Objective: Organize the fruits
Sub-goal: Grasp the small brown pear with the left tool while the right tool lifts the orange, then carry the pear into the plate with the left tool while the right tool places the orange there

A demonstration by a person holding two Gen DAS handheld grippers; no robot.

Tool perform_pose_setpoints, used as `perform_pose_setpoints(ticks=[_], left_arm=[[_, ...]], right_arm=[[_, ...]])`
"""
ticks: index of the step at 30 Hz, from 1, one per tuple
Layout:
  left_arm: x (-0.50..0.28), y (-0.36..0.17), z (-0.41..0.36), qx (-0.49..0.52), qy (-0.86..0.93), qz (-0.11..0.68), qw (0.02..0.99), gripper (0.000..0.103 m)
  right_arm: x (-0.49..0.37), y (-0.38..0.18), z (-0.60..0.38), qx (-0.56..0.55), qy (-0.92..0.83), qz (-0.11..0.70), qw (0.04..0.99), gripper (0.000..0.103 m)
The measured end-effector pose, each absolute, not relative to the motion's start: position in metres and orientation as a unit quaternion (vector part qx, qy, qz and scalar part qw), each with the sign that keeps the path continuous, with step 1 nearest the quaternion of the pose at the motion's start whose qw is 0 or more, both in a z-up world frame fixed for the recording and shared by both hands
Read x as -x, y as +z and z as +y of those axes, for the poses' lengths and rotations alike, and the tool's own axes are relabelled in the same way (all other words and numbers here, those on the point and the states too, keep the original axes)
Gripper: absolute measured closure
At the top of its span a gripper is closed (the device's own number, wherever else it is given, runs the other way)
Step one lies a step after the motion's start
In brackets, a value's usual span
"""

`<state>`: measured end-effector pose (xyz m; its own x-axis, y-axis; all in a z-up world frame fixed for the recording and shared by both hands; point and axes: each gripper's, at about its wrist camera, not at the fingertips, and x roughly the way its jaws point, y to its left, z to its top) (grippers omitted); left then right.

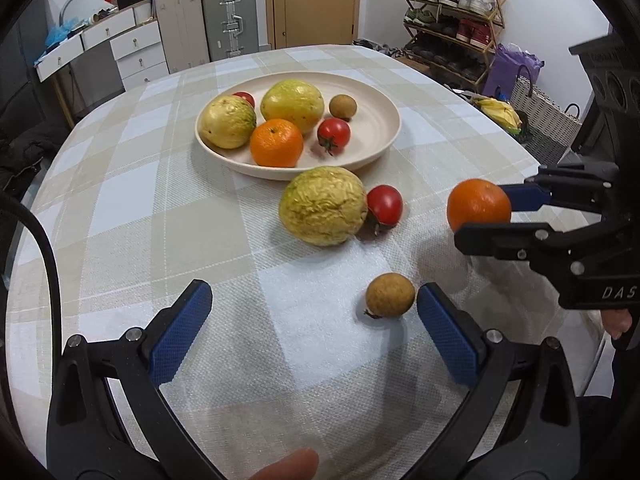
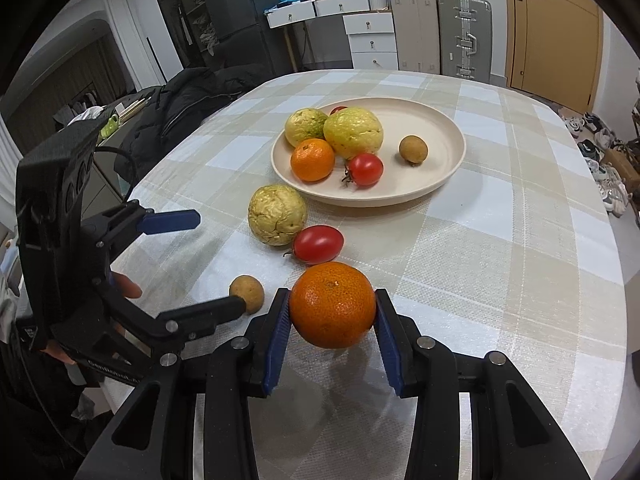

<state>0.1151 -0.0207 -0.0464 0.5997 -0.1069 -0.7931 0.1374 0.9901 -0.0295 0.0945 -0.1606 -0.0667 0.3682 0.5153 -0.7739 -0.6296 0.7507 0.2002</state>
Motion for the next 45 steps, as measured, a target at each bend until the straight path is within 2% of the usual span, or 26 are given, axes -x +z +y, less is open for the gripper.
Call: perform_pose_setpoints(ticks=[3,6,18,21,23,45], left_arm=[[-0.115,-0.049,-0.025,-0.023,-0.073,0.446,0.892,0.001],[-0.114,-0.051,-0.031,-0.029,-0.085,0.448,0.889,0.007],[-0.107,-0.053,-0.046,-0.049,-0.131,0.450,0.882,0.045],[-0.106,-0.052,-0.046,-0.046,-0.136,0.444,0.884,0.062],[-0.105,-0.051,-0.045,-0.043,-0.145,0.441,0.885,0.079],[-0.100,-0.033,-0.031,-0.016,-0.128,0.408,0.904,0.079]], right_arm=[[-0.095,-0.065,-0.161,0.061,0.348,0.440,0.825,0.061],[-0.095,-0.065,-0.161,0.061,0.348,0.440,0.826,0.061],[-0.096,-0.065,-0.161,0.062,0.348,0.439,0.826,0.061],[-0.095,-0.065,-0.161,0.063,0.348,0.439,0.826,0.061],[-0.095,-0.065,-0.161,0.063,0.348,0.438,0.826,0.061],[-0.098,-0.066,-0.164,0.056,0.344,0.438,0.829,0.061]])
